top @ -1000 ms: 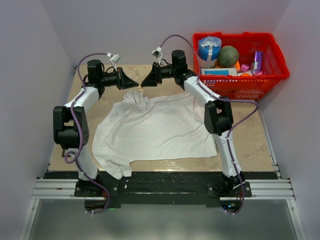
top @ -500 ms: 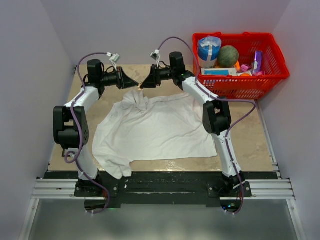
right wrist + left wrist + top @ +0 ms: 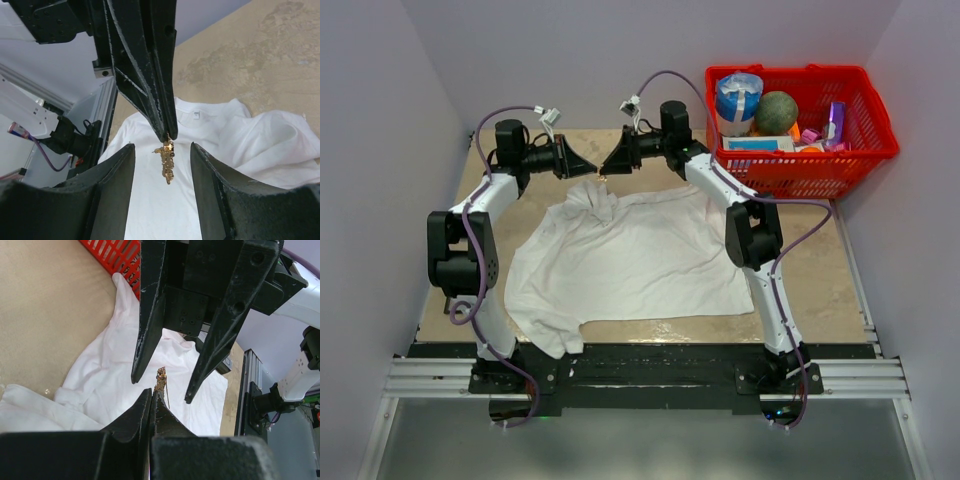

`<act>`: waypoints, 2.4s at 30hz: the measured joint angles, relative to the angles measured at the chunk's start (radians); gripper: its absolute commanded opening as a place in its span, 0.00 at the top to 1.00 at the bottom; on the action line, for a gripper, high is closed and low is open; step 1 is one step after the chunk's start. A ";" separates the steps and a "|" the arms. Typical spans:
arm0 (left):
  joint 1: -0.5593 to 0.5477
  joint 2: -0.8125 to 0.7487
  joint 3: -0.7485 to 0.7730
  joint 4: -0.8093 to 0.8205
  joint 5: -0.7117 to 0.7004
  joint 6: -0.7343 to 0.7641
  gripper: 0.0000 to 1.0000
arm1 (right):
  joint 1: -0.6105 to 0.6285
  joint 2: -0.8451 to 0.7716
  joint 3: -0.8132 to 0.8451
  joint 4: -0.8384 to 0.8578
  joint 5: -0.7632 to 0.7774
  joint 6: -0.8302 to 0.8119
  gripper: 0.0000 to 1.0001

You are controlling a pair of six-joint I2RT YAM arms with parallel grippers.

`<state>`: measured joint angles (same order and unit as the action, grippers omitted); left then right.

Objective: Remove the brooch from the garment

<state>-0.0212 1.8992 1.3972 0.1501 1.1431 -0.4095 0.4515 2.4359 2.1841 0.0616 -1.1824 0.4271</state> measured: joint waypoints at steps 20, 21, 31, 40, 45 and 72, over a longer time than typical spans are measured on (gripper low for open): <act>-0.001 0.000 0.000 0.003 0.000 -0.003 1.00 | 0.000 0.000 0.000 -0.002 0.016 0.002 0.58; -0.001 0.000 0.000 0.005 0.000 -0.006 1.00 | 0.000 0.000 0.000 -0.004 0.018 -0.002 0.58; -0.001 0.001 0.000 0.019 0.000 -0.026 1.00 | 0.000 0.005 0.002 -0.030 0.039 -0.021 0.60; -0.002 0.011 0.000 0.020 -0.004 -0.026 1.00 | 0.000 0.013 0.008 -0.050 0.047 -0.029 0.62; -0.002 0.015 0.000 0.021 -0.011 -0.026 1.00 | 0.000 0.013 0.016 -0.082 0.066 -0.051 0.63; -0.007 0.027 0.000 0.024 -0.009 -0.037 1.00 | 0.000 0.014 0.023 -0.130 0.064 -0.099 0.64</act>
<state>-0.0280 1.9266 1.3972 0.1741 1.1339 -0.4461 0.4515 2.4496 2.2070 -0.0689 -1.1179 0.3279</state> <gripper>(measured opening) 0.018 0.353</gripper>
